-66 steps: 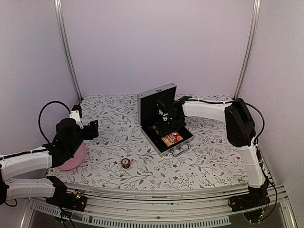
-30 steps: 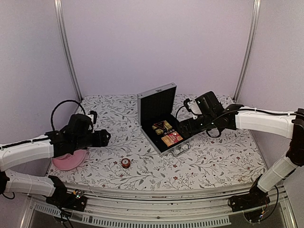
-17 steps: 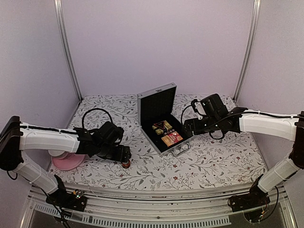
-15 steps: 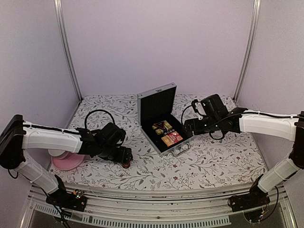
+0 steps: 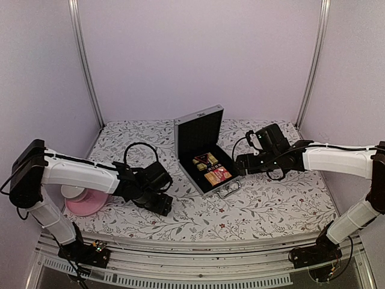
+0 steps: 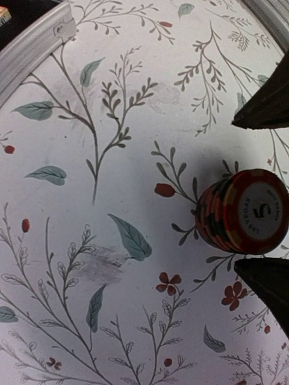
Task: Pack up texas hold em set
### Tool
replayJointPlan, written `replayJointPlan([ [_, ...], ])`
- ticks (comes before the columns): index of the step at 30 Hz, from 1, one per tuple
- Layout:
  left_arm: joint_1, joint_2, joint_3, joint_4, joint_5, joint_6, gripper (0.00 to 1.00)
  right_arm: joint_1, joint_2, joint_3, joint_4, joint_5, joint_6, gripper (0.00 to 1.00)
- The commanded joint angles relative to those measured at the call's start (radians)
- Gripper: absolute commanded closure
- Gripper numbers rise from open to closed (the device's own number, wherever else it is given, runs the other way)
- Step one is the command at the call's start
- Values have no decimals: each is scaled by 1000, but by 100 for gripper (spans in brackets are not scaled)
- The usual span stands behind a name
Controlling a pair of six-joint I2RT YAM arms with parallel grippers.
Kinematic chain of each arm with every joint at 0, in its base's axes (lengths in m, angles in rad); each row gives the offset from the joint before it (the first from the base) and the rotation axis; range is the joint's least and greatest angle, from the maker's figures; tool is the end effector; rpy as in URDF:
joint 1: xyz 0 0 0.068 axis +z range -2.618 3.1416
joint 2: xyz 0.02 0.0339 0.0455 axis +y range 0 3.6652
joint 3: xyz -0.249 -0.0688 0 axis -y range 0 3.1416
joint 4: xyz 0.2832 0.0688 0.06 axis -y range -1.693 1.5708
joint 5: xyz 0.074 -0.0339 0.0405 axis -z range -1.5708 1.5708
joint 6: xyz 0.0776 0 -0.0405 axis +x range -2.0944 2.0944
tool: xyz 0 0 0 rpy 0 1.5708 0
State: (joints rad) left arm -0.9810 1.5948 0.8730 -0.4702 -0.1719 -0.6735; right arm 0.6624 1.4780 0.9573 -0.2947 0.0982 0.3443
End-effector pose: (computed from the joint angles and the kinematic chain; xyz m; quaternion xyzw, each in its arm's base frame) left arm 0.1967 -0.2701 0.0806 0.1339 0.9694 -0.0810 0.1890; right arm 0.3013 0.2253 0.1625 -0.1292 0.9195 0.1377 0.3447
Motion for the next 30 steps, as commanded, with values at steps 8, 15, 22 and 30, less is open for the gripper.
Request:
replayJointPlan([
  [8, -39, 56, 37, -84, -88, -5, 30, -13, -25, -25, 37, -5, 33, 5],
  [15, -38, 73, 44, -64, -95, 1, 40, -17, -45, -43, 38, 1, 42, 4],
  [22, -38, 96, 56, -61, -101, 9, 44, -17, -53, -51, 40, 0, 48, 4],
  [30, -39, 110, 57, -59, -123, 13, 48, -18, -58, -58, 40, -3, 54, 5],
])
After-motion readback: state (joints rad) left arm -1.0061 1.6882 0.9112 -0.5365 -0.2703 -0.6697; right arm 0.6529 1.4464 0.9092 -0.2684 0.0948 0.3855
